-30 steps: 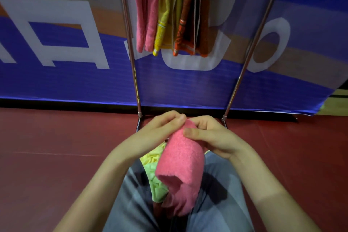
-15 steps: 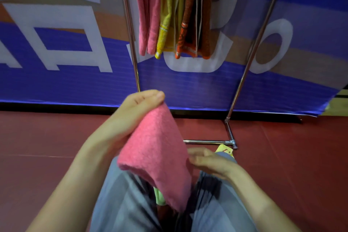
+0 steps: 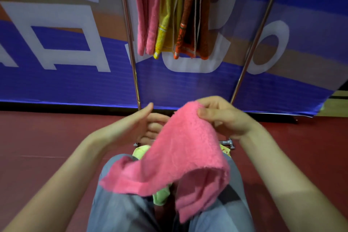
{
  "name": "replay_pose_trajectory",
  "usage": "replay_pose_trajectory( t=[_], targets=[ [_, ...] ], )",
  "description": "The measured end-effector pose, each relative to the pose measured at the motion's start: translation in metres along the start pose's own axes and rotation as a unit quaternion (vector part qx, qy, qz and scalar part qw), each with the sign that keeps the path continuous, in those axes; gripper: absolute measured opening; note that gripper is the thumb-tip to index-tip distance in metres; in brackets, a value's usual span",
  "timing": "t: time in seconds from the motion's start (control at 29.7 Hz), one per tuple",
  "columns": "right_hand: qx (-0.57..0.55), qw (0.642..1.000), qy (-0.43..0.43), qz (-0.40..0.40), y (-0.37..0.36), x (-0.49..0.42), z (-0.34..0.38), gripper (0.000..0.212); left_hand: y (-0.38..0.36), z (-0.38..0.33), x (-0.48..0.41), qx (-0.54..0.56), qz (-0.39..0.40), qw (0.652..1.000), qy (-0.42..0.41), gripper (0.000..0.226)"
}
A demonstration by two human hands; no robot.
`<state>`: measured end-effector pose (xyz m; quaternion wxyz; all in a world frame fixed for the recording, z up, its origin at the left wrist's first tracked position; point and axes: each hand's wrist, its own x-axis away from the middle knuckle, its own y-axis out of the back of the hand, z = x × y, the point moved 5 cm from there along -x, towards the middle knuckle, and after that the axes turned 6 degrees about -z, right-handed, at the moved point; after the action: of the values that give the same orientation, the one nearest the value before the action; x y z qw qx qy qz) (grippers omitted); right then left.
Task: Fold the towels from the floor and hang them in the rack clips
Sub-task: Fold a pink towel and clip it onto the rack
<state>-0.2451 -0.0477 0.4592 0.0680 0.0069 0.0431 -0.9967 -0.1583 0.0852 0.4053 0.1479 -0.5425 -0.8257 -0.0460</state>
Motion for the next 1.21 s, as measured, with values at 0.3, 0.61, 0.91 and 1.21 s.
replay_pose_trajectory(
  t=[0.3,0.61,0.91,1.21],
  targets=[
    [0.041,0.999,0.008,-0.019,0.023,-0.007,0.055,0.025,-0.051,-0.089,-0.026,-0.083,-0.001,0.987,-0.14,0.045],
    [0.052,0.994,0.032,-0.092,0.067,-0.009,0.095,0.028,-0.053,-0.151,-0.059,-0.055,-0.006,0.986,-0.159,0.04],
    [0.042,0.983,0.047,-0.173,0.124,-0.04,0.142,0.022,-0.034,-0.224,-0.115,-0.004,-0.024,0.987,-0.159,0.068],
    [0.071,0.968,0.057,-0.234,0.198,-0.079,0.195,0.019,-0.024,-0.293,-0.2,0.066,-0.028,0.976,-0.204,0.078]
  ],
)
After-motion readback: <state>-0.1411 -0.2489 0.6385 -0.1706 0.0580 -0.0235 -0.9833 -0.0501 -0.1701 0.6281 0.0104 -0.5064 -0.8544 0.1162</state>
